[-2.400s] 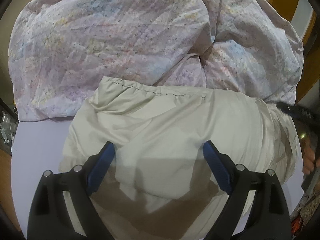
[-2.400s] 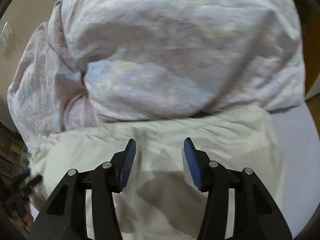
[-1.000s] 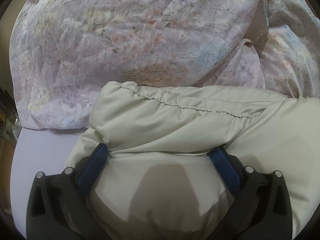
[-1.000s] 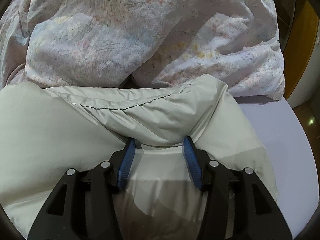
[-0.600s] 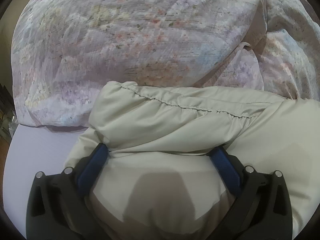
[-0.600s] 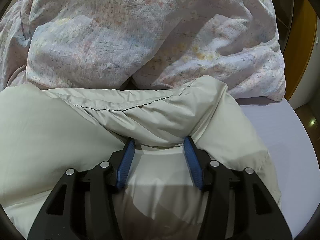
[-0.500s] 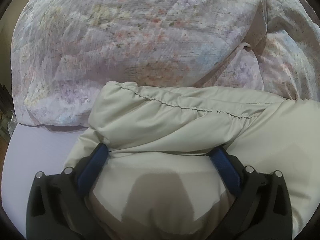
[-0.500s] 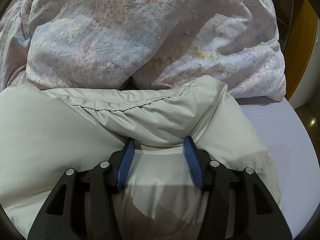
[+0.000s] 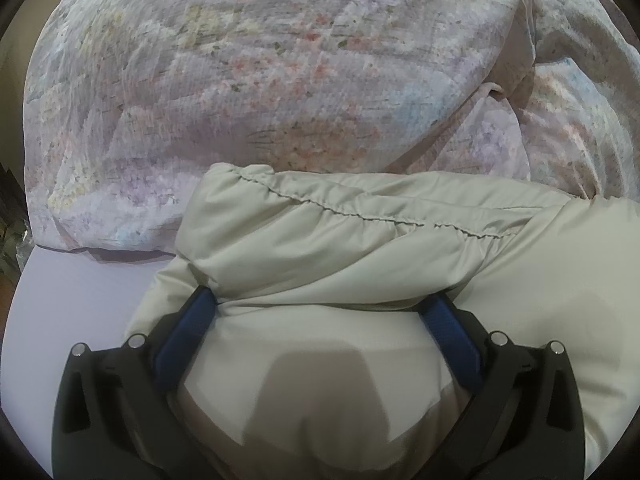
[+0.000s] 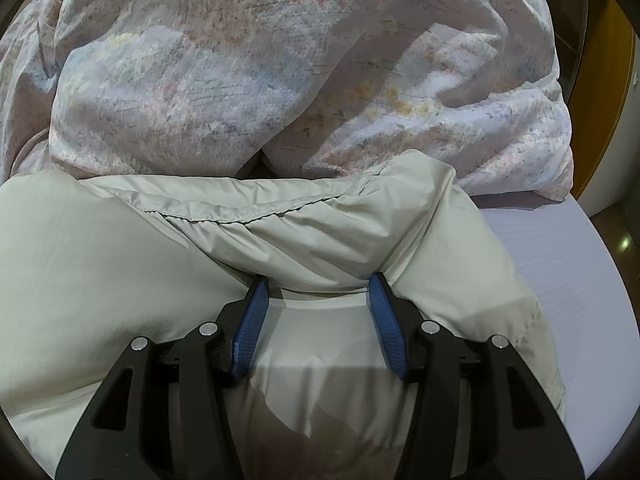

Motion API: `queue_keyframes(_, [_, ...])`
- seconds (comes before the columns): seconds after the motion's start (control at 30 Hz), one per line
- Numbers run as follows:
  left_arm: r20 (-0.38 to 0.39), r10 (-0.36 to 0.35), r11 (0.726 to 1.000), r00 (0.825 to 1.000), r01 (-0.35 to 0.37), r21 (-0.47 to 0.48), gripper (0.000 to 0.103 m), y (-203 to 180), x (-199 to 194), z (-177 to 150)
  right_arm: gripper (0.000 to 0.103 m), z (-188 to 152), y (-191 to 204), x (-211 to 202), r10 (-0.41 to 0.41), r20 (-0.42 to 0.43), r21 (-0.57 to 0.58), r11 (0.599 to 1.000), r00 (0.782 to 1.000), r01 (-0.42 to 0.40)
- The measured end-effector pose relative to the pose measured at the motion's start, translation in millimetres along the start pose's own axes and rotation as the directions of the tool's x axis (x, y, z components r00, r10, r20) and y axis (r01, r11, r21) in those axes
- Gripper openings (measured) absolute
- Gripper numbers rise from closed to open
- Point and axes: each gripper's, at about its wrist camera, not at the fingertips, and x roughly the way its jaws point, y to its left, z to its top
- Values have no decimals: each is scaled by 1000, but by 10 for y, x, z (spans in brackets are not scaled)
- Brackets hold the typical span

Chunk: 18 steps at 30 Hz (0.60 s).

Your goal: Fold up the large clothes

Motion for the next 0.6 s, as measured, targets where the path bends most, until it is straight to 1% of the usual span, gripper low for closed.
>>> queue_keyframes(0.1, [-20, 15, 1000, 1000, -15, 8, 101, -28, -4, 31, 55, 30, 49, 18, -19, -14, -15, 1000, 1000, 19])
queue_keyframes(0.2, [-65, 28, 1000, 997, -27, 8, 101, -28, -90, 67, 61, 77, 62, -18, -55, -58, -24, 998, 997, 53])
queue_keyframes(0.27, [-79, 25, 1000, 997, -24, 12, 101, -1, -216, 72, 68, 94, 33, -107, -60, -86, -16, 998, 995, 59])
queue_keyframes(0.33, [-88, 12, 1000, 996, -10, 22, 101, 47, -385, 79, 72, 90, -19, -238, -62, -100, -1, 998, 993, 62])
queue_keyframes(0.37, [-85, 1, 1000, 996, 0, 21, 101, 95, -495, 69, 75, 74, -87, -360, -65, -103, 26, 997, 993, 68])
queue_keyframes(0.4, [-79, -7, 1000, 997, 8, 14, 101, 161, -617, 53, 75, 42, -153, -453, -63, -105, 54, 996, 992, 69])
queue_keyframes(0.47, [-76, -11, 1000, 997, 11, -5, 101, 292, -799, 16, 82, -54, -343, -637, -58, -127, 144, 987, 990, 76])
queue_keyframes(0.53, [-88, -25, 999, 996, 22, -39, 101, 462, -965, -51, 83, -188, -628, -791, -14, -168, 278, 959, 986, 61])
queue_keyframes(0.57, [-96, -28, 998, 995, 23, -55, 100, 539, -1028, -86, 83, -245, -729, -827, 4, -183, 327, 943, 983, 57])
queue_keyframes(0.6, [-101, -29, 998, 994, 22, -66, 100, 588, -1077, -131, 83, -344, -873, -864, 33, -209, 397, 916, 977, 54])
